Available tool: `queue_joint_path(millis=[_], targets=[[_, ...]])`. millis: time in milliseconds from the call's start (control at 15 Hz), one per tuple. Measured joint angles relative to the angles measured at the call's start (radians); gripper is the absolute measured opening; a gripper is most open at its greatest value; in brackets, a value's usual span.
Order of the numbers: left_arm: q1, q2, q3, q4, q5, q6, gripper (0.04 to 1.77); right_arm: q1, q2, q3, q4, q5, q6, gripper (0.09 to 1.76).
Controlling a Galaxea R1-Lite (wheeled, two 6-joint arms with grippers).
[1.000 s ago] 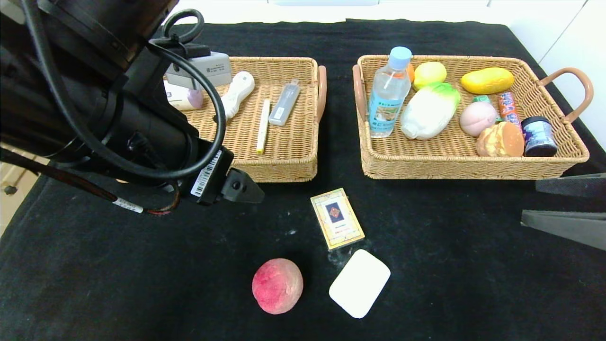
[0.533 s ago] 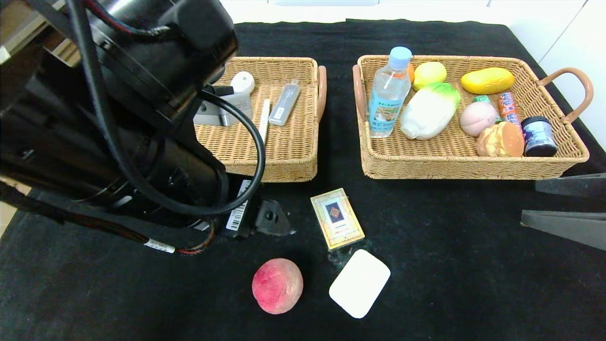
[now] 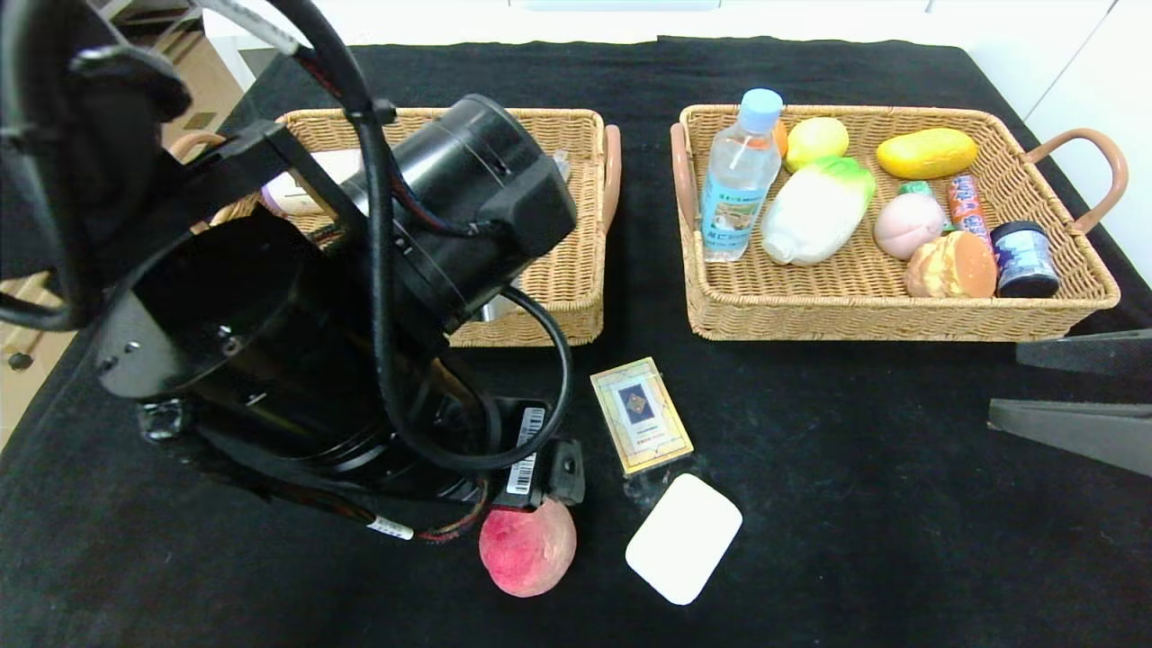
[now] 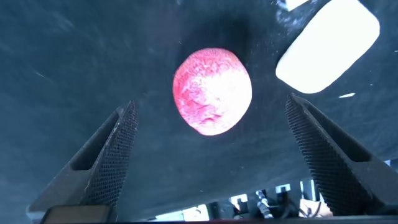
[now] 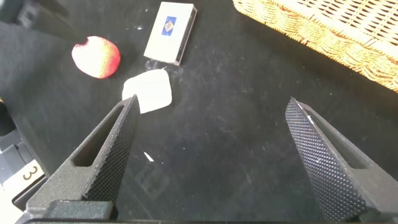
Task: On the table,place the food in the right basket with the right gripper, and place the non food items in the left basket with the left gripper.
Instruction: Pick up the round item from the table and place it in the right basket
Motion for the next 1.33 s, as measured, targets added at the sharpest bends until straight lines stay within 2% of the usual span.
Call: queue_joint_path(millis=[467, 667, 933, 1333], targets=[[-0.022, 0.029, 0.063, -0.002, -0.010, -0.053, 1.72, -0.008, 0.000, -0.001, -0.001, 0.000, 0.000, 1.71], [-0.028, 0.054, 0.073, -0.003, -0.009, -0.082, 1.72, -0.008, 0.000, -0.061, -0.002, 0.000, 0.000, 1.71], [-0.035, 0.096, 0.077, -0.003, -0.002, -0.100, 1.72, -0.008, 0.000, -0.007, -0.001, 0.000, 0.000, 1.71], [-0.031, 0.143, 0.079, -0.005, 0.004, -0.108, 1.72, -0.008, 0.000, 0.000, -0.001, 0.000, 0.000, 1.71]])
